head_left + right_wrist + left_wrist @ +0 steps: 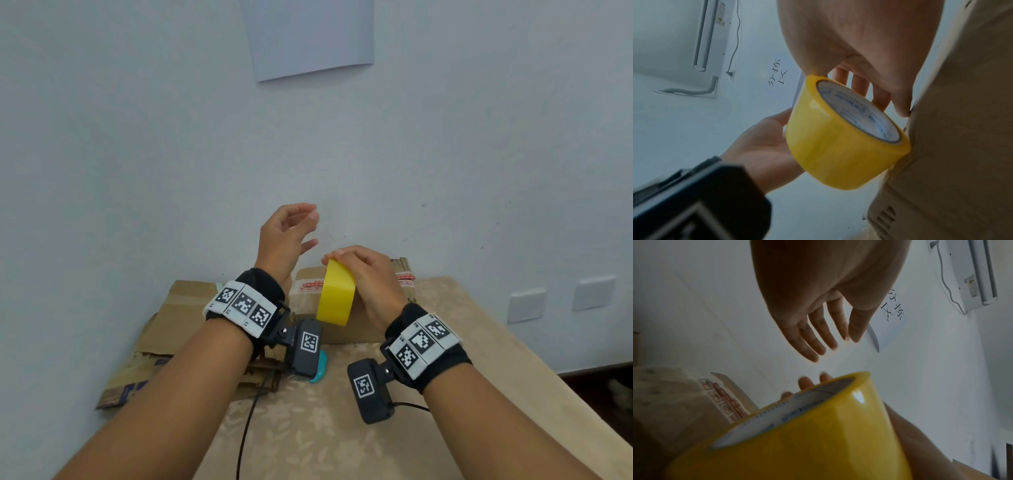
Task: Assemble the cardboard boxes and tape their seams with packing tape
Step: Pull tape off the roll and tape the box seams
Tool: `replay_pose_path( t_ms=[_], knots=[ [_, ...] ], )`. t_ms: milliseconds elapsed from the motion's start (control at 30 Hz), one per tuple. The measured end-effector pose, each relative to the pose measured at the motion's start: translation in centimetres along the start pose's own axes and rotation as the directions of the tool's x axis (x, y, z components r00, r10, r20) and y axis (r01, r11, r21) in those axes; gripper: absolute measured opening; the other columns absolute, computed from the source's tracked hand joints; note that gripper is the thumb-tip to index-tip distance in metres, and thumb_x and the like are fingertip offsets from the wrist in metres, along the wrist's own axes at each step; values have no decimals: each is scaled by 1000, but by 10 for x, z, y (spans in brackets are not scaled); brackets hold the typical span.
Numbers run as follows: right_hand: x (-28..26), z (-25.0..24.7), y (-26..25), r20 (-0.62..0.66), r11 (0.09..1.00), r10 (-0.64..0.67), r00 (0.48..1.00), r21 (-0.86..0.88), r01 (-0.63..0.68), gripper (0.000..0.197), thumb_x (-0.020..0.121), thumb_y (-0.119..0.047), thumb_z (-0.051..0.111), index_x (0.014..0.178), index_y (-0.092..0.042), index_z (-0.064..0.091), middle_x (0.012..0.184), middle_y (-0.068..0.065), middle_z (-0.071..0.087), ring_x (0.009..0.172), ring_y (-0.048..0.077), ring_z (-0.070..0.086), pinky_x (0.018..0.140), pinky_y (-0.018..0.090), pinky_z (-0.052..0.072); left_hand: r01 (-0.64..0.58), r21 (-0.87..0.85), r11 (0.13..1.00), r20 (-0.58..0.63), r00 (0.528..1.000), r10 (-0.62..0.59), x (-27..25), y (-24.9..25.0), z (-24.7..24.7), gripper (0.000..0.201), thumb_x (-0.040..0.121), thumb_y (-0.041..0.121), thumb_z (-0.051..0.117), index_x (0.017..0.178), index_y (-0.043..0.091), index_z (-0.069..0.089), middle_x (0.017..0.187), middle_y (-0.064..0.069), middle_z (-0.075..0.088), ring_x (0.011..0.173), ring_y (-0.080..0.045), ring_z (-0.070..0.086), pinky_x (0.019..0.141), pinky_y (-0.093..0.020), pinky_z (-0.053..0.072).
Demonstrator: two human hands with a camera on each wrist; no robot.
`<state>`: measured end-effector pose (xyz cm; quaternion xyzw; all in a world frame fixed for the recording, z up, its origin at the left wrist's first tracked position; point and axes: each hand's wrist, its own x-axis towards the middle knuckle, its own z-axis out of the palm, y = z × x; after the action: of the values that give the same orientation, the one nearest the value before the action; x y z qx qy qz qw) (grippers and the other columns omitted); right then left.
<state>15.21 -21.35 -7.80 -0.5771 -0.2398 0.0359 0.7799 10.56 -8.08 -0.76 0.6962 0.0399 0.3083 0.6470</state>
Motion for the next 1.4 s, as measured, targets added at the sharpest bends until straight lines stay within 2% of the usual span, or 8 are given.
replay_pose_path(
  t_ms=[167,300,500,767,900,1067,1200,1400],
  knots=[
    [0,-5,0,-32,999,-32,999,-11,31,20,101,-21,63,94,-15,81,101,0,78,102,20,70,95,39,54,-38,181,983,37,999,32,-11,-8,-6,39,98,21,67,135,35,63,104,-2,60,103,-15,63,84,-28,55],
    [1,-6,3,-53,998,-58,997,-19,58,20,101,-25,64,97,-16,81,101,2,78,101,20,70,91,37,53,77,200,977,170,979,-112,-24,-16,2,66,98,39,66,155,38,33,125,-3,65,112,-16,66,92,-34,55],
    [0,-7,1,-56,998,-50,997,-24,49,21,101,-21,62,96,-19,82,104,3,77,106,23,70,96,43,57,136,276,951,347,909,-230,-33,-35,3,132,61,61,87,159,48,0,139,-8,61,123,-19,64,104,-43,53],
    [2,-1,2,-126,987,-153,980,35,159,17,101,-19,65,95,-21,81,124,-4,64,102,-3,66,86,20,55,135,290,948,340,911,-233,-32,-32,-2,129,70,50,89,161,45,-1,136,-8,61,119,-19,66,99,-40,57],
    [3,-1,4,-133,978,-183,974,78,194,20,99,-21,67,86,-25,82,118,-7,69,107,10,69,96,37,57,181,239,954,348,901,-259,-32,-30,-3,127,68,44,83,162,43,-3,130,-6,66,113,-16,69,89,-35,59],
    [3,-2,5,-115,969,-169,979,160,186,20,99,-18,67,86,-19,82,124,-2,70,106,14,72,97,48,58,191,263,946,292,918,-267,-29,-32,-3,132,67,50,83,162,39,-8,124,-3,70,111,-14,70,101,-45,56],
    [3,-6,0,-87,974,-70,994,212,87,17,97,-18,69,89,-20,84,125,9,71,112,21,71,105,58,52,172,263,949,295,922,-249,-27,-37,-3,119,82,37,82,162,38,-8,121,-2,69,102,-8,72,83,-28,59],
    [1,-13,-4,-128,952,89,988,303,-47,17,92,-9,73,106,1,78,123,15,72,105,24,72,84,45,59,-7,363,932,284,953,-103,-28,-41,1,136,57,65,87,158,53,-4,140,1,56,128,-14,55,103,-37,52]
  ],
)
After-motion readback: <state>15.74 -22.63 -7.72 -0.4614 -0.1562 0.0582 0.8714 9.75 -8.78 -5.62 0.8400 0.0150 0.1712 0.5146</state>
